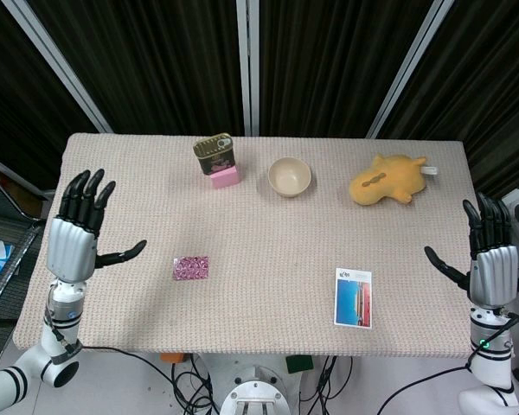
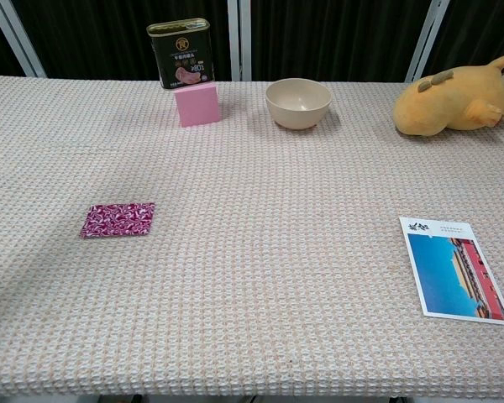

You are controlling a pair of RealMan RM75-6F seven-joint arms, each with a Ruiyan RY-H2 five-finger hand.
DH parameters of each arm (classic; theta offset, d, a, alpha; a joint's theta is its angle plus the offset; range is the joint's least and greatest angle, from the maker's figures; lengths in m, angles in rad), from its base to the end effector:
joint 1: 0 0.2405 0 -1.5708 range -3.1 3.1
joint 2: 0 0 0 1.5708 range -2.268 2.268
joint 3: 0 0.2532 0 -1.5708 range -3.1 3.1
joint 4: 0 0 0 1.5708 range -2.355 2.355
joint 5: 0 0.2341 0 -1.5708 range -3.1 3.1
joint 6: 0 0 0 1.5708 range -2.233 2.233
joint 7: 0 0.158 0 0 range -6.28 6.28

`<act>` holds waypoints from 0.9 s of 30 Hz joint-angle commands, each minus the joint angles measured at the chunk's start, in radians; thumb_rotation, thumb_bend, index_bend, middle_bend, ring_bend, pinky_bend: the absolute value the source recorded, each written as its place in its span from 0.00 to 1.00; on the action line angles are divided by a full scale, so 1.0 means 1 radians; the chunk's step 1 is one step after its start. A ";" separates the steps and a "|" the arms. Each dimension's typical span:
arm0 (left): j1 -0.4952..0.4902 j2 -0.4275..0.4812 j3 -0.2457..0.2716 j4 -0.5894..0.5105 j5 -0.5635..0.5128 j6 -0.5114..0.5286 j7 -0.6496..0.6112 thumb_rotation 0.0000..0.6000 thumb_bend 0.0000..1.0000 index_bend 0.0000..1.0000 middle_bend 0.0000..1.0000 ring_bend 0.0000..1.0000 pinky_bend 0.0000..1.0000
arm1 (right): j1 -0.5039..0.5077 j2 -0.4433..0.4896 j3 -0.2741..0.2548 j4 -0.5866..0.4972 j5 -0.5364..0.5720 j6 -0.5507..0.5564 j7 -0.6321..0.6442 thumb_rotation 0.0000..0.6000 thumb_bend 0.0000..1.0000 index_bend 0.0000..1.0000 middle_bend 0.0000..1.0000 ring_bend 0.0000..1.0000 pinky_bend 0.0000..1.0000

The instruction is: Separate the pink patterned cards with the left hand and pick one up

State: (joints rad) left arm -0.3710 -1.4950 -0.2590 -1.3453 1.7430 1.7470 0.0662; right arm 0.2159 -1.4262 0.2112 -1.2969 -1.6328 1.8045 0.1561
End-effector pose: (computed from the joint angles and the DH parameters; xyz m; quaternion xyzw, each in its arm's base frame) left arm -0.1925 0.2907 0.1007 -0.5462 -0.1460 -0.6374 0.5235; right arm -0.2687 -0.2539 0.1287 0.5052 -0.2298 0.6176 0.5573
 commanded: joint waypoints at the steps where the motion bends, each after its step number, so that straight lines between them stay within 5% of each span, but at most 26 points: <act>1: 0.003 0.005 0.010 -0.007 -0.002 -0.001 -0.005 0.45 0.13 0.05 0.00 0.00 0.12 | 0.000 0.001 0.000 -0.002 -0.001 0.001 0.001 1.00 0.33 0.00 0.00 0.00 0.00; 17: -0.007 0.023 0.065 -0.046 0.008 -0.028 -0.012 0.45 0.13 0.05 0.00 0.00 0.12 | -0.009 0.014 -0.007 -0.015 0.005 -0.007 0.004 1.00 0.33 0.00 0.00 0.00 0.00; 21: -0.001 0.086 0.142 -0.117 -0.013 -0.149 -0.015 0.46 0.14 0.05 0.00 0.00 0.12 | -0.014 0.015 -0.009 -0.014 0.014 -0.012 0.005 1.00 0.33 0.00 0.00 0.00 0.00; 27: -0.035 0.245 0.261 -0.295 -0.123 -0.471 -0.007 0.55 0.16 0.05 0.07 0.00 0.13 | -0.037 0.030 -0.011 -0.007 0.044 -0.017 0.030 1.00 0.33 0.00 0.00 0.00 0.00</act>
State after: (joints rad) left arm -0.3837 -1.3433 -0.0741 -1.5391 1.6844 1.4375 0.0580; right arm 0.1865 -1.3983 0.2015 -1.3075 -1.5988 1.7906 0.1771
